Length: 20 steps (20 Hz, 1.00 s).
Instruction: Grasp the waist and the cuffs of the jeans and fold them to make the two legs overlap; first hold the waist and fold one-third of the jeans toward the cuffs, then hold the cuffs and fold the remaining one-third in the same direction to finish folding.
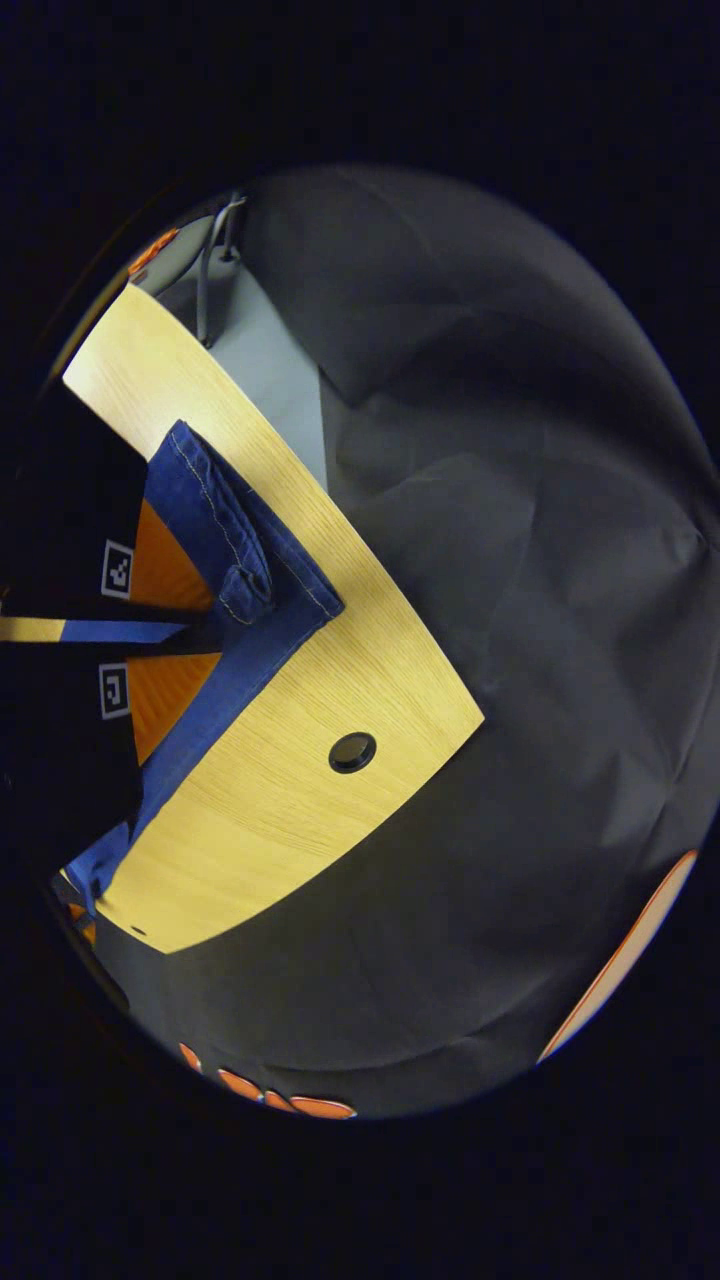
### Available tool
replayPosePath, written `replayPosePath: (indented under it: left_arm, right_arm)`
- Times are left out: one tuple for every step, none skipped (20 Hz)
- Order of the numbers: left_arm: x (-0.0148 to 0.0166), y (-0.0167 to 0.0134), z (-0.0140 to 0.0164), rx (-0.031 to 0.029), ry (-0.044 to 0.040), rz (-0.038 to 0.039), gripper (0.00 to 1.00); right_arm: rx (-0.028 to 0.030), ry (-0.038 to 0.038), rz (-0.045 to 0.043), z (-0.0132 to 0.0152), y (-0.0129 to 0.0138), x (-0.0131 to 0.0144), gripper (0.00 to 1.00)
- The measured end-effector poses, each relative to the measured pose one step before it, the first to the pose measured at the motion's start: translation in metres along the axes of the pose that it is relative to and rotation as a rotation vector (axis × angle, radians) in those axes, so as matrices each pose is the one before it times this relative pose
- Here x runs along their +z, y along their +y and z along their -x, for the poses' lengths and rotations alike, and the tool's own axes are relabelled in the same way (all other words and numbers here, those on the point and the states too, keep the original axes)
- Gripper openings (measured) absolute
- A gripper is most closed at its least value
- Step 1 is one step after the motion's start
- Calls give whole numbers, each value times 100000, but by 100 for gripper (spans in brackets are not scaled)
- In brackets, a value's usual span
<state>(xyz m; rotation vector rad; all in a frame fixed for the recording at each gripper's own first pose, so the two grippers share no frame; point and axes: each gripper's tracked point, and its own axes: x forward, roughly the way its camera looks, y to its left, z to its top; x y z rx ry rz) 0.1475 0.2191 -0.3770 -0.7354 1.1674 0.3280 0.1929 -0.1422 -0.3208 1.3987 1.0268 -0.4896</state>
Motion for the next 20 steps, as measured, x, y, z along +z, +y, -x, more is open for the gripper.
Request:
replayPosePath:
  left_arm:
    - [-231, -224, 316, 421, -258, -3126, 9]
    - [61, -291, 311, -231, -180, -2562, 26]
    - [-70, -252, 1312, 24, 1, -2621, 28]
    - [451, -293, 593, -303, -1527, -2314, 46]
    - [-58, -171, -208, -284, -330, -2769, 51]
    - [5, -285, 521, 108, 278, -1963, 44]
    - [-439, -461, 356, -1146, 1159, -1370, 44]
    - [-353, -303, 791, -1068, 323, -2313, 44]
    - [-660, -535, 631, -1454, 2693, -2640, 51]
    - [-852, -381, 884, -688, 1660, -3228, 66]
    - [-86, -35, 1057, 153, -62, -2321, 81]
    - [-294, 15, 102, 495, 781, -1374, 83]
    - [-483, -158, 149, 171, 880, -697, 83]
    - [-450, -431, 498, -584, 479, -36, 84]
    - [-1070, -176, 886, -810, 1687, -1384, 91]
    - [-750, 29, 459, 197, 665, -1735, 95]
    - [-688, -307, 523, -112, 1573, -1876, 95]
    - [-771, -249, 506, 57, 1686, -1716, 96]
    - [-1089, -223, 634, 557, 2802, -2139, 96]
    - [-947, 422, 460, 3542, 1354, -4998, 97]
  right_arm:
    - [1051, -2142, 1186, 666, 269, 527, 39]
    - [80, -1674, 2081, 742, -232, 325, 43]
    - [-719, -1214, 1430, 498, -555, 297, 43]
    - [-1576, -205, 1686, 237, -706, 144, 59]
    - [-1595, -163, 1698, 241, -699, 67, 64]
    - [-977, 412, 1585, 162, -650, -124, 56]
    - [-595, 45, 732, 8, -532, -287, 59]
    - [-285, 767, 813, 13, -397, -239, 62]
    - [-858, 347, 898, 57, -676, -299, 77]
    - [-1282, 1175, 952, -234, -731, -473, 71]
    - [-952, 629, 437, -239, -551, -378, 86]
    - [-768, 1123, 408, -132, -503, -401, 87]
    - [-1329, 647, 1032, -171, -523, -379, 89]
    - [-1248, 786, 1823, -270, -598, -421, 90]
    - [-1720, 700, 2009, -210, -707, -420, 93]
    - [-1060, 1088, 1393, -178, -644, -320, 94]
    - [-570, 984, 829, -164, -355, -291, 96]
    - [-275, 1021, 822, -148, -174, -303, 96]
    - [-717, 393, 736, -142, -359, -154, 96]
    - [-806, 244, 791, -352, -555, 106, 96]
